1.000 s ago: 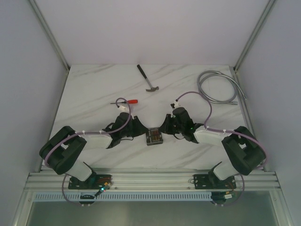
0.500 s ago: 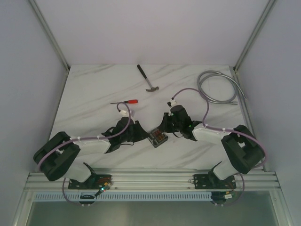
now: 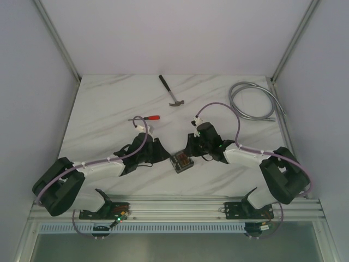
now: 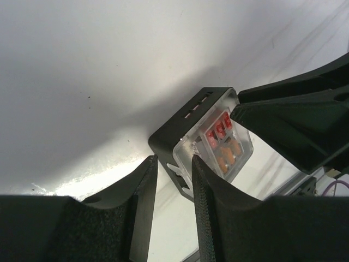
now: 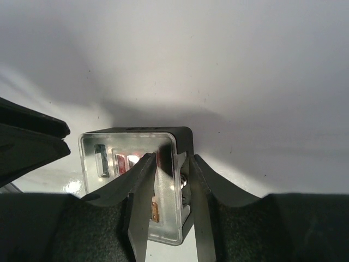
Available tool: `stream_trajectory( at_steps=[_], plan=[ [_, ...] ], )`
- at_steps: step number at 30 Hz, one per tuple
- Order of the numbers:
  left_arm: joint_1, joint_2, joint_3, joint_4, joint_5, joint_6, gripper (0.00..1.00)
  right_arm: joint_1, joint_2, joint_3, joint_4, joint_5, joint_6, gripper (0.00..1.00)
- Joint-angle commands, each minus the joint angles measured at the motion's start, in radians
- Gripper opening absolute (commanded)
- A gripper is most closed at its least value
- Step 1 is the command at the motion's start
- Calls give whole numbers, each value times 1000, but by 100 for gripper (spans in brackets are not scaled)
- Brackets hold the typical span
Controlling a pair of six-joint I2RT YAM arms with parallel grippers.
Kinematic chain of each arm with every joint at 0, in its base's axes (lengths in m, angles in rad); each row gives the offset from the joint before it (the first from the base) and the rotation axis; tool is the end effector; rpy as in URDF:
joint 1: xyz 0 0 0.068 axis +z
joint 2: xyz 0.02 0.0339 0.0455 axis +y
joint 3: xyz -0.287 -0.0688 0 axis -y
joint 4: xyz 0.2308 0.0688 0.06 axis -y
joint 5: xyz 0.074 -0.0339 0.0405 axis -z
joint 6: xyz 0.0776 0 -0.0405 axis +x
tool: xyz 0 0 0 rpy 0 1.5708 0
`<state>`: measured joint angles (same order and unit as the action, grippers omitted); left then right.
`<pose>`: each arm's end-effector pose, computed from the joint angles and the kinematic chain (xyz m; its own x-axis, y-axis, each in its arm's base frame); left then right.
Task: Snap on the fuse box
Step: Close the fuse box cover on the fuse box base.
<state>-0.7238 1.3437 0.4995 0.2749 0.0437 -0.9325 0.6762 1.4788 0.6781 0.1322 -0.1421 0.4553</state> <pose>0.2084 -0.1887 0.1788 -0.7941 -0.3689 -0.4829 0.0863 0.7182 -0.6905 0.2394 0.2062 0.1819 -0.7447 -0.0395 -0.6662 -0.4217 0.8015 0.4239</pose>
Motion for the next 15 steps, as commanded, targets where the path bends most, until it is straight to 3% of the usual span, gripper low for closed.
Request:
stream_trajectory(
  at_steps=[1, 15],
  plan=[
    [4, 42, 27, -44, -10, 20, 40, 6, -17, 0, -49, -31, -26, 37],
    [-5, 195, -53, 59, 55, -42, 25, 8, 42, -5, -36, -95, -29, 31]
  ],
)
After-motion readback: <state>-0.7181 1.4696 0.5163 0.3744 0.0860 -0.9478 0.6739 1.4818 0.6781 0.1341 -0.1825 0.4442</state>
